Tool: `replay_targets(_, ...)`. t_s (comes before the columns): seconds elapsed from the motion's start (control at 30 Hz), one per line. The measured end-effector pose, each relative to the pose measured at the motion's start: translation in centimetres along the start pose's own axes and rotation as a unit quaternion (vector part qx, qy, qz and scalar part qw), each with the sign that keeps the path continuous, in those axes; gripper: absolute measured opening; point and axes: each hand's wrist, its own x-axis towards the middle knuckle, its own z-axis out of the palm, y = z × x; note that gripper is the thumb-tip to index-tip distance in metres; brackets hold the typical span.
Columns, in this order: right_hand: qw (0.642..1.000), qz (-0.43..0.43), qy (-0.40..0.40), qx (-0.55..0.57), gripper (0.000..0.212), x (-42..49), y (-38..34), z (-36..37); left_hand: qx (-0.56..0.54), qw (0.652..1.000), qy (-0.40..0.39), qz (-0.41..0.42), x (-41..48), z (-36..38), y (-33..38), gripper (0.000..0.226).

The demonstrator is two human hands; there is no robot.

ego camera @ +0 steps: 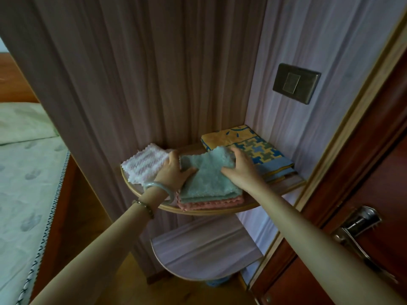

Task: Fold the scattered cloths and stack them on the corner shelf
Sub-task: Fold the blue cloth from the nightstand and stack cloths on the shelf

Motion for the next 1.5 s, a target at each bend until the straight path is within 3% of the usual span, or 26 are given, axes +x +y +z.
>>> replay_targets(0.1, 0.986, -0.098, 0.09, -0.099, 0.064, -0.1, -0.7, -1.7, 0.086, 0.987, 0.068, 0.115, -0.7, -1.2, 1.8, 0.07)
replay_targets(0.17, 0.966, -0.189, 0.106, -0.139, 0.06, -0.1, -1.7, -2.1, 0.129, 0.976, 0.01, 0.174, -0.8, -1.2, 2.5, 0.081)
replay_targets(0.23, 0.948, -0.223, 0.02, -0.228, 0.056, -0.2, -1.8, -0.9, 0.205, 0.955, -0.065, 0.203, -1.1, -0.3, 2.5, 0.087)
replay_targets(0.3, 0.921, -0.211, -0.06, -0.322, 0.057, -0.8, -0.5, 1.0, 0.29, 0.913, -0.139, 0.25, -1.6, 1.0, 1.4, 0.085)
replay_targets(0.33, 0.913, -0.201, -0.084, -0.345, 0.058, -1.1, 0.3, 1.7, 0.311, 0.905, -0.171, 0.233, -1.7, 1.5, 0.7, 0.08)
replay_targets(0.37, 0.912, -0.19, -0.098, -0.351, 0.059, -1.2, 1.0, 2.1, 0.291, 0.914, -0.206, 0.193, -1.6, 1.8, 0.0, 0.074)
replay_targets(0.47, 0.926, -0.17, -0.13, -0.31, 0.059, -0.8, 1.2, 2.0, 0.284, 0.917, -0.197, 0.198, -1.8, 1.1, 0.6, 0.066)
replay_targets(0.53, 0.961, -0.157, -0.107, -0.203, 0.056, -0.8, 0.6, 0.9, 0.219, 0.948, -0.145, 0.178, -2.2, 0.5, 1.9, 0.079)
replay_targets(0.57, 0.977, -0.157, -0.046, -0.137, 0.053, -0.9, 0.4, 0.2, 0.135, 0.977, -0.112, 0.123, -2.4, 0.1, 2.2, 0.082)
replay_targets(0.63, 0.987, -0.125, 0.086, -0.055, 0.039, -1.3, 0.5, -1.2, -0.017, 0.998, -0.013, 0.052, -2.9, -0.4, 1.5, 0.062)
replay_targets(0.67, 0.991, -0.078, 0.102, -0.042, 0.033, -1.6, 0.7, -1.9, -0.061, 0.998, 0.022, 0.011, -3.1, -0.7, 1.0, 0.049)
replay_targets(0.73, 0.999, 0.025, 0.015, -0.031, 0.039, -1.7, 1.3, -2.8, -0.143, 0.985, -0.014, -0.094, -3.4, -1.1, 0.3, 0.038)
replay_targets(0.8, 0.99, 0.089, -0.102, 0.03, 0.049, -1.9, 1.8, -2.8, -0.251, 0.949, -0.064, -0.178, -3.7, -1.1, 0.1, 0.026)
replay_targets(0.93, 0.982, 0.122, -0.126, 0.074, 0.056, -2.2, 2.0, -2.3, -0.363, 0.885, -0.088, -0.279, -4.3, -1.4, 1.6, 0.019)
replay_targets(1.03, 0.966, 0.157, -0.153, 0.138, 0.055, -2.6, 1.5, -2.4, -0.394, 0.862, -0.088, -0.306, -4.5, -1.5, 2.6, 0.011)
replay_targets(1.13, 0.943, 0.191, -0.161, 0.219, 0.062, -2.6, 1.0, -2.5, -0.468, 0.815, -0.139, -0.311, -5.0, -2.1, 3.9, 0.013)
replay_targets(1.27, 0.887, 0.21, -0.196, 0.362, 0.035, -2.4, -0.4, -3.9, -0.503, 0.792, -0.178, -0.298, -4.9, -3.9, 4.9, 0.024)
replay_targets(1.37, 0.885, 0.185, -0.195, 0.379, 0.019, -1.5, -1.0, -5.7, -0.536, 0.777, -0.195, -0.266, -4.1, -4.9, 5.4, 0.053)
replay_targets(1.5, 0.899, 0.129, -0.165, 0.386, 0.013, 1.1, -1.9, -8.5, -0.55, 0.779, -0.206, -0.218, -1.4, -5.1, 7.1, 0.053)
